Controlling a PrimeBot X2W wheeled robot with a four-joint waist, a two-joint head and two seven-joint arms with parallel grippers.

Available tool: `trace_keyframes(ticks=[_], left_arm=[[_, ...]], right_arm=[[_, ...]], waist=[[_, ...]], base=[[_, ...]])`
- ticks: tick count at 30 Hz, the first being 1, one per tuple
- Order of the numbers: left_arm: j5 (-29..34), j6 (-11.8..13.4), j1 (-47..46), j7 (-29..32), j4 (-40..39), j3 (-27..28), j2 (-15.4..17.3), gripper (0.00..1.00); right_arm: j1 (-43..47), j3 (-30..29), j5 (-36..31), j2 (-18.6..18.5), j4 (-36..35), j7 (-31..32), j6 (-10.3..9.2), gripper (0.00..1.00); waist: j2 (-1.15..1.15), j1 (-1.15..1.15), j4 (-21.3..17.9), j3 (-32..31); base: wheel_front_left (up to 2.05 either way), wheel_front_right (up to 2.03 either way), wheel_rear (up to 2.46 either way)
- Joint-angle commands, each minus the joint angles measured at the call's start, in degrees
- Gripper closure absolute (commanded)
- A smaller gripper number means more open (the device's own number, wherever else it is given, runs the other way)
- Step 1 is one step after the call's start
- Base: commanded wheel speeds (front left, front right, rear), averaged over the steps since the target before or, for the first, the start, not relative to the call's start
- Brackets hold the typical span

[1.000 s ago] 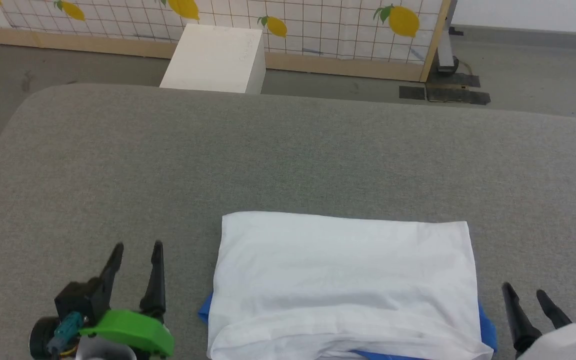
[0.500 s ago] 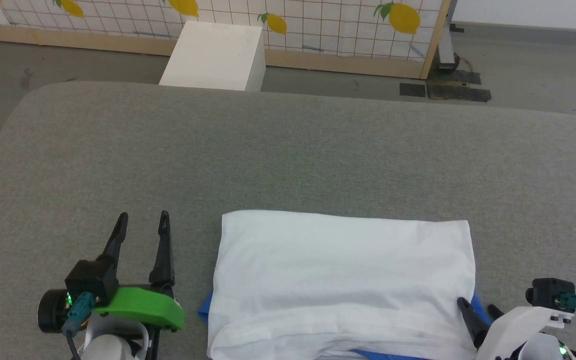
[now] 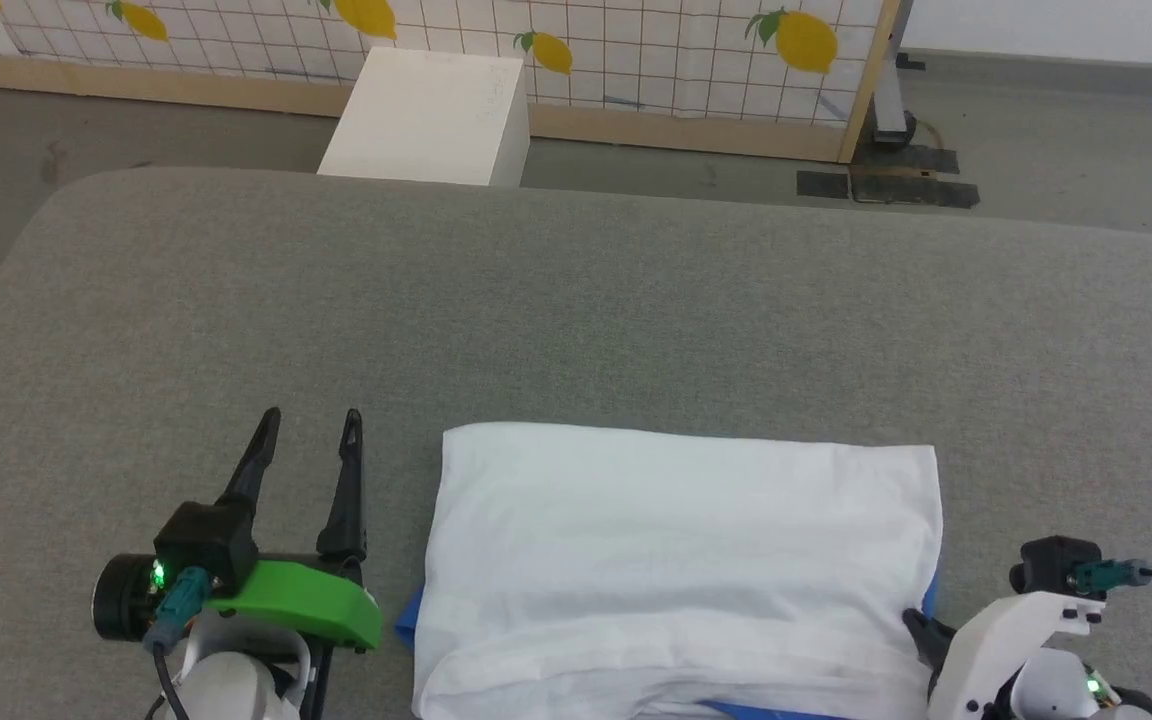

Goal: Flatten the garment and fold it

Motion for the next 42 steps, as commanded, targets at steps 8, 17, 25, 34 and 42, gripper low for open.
trace_keyframes(ticks=[8,17,25,34,42], left_arm=[[1.2,-1.8,-1.3,-0.3,1.5,0.0,-1.1,0.00],[1.6,-2.3,-0.6,-0.3,1.3,0.7,-2.0,0.00],[1.8,-2.7,0.1,-0.3,1.3,1.2,-2.5,0.00],[2.1,-3.1,-0.3,-0.3,1.1,1.4,-2.8,0.00],[2.1,-3.5,-1.6,-0.3,1.1,0.8,-3.4,0.00]], right_arm=[[2.3,-6.0,-2.2,0.8,-2.5,-4.5,-0.06,1.00],[4.3,-18.9,-10.2,0.8,-6.9,-5.6,-0.06,1.00],[6.4,-15.4,-11.1,0.8,-15.0,-3.1,-0.06,1.00],[7.7,6.3,-9.8,0.8,-32.1,2.2,-0.06,1.00],[0.8,23.2,-12.5,0.8,-26.8,3.0,-0.06,1.00]], waist=[[0.00,0.00,-0.6,-0.5],[0.00,0.00,-1.1,-0.4],[0.00,0.00,-1.4,-0.1],[0.00,0.00,-0.8,0.4],[0.00,0.00,1.2,1.8]], base=[[0.00,0.00,0.00],[0.00,0.00,0.00],[0.00,0.00,0.00],[0.00,0.00,0.00],[0.00,0.00,0.00]])
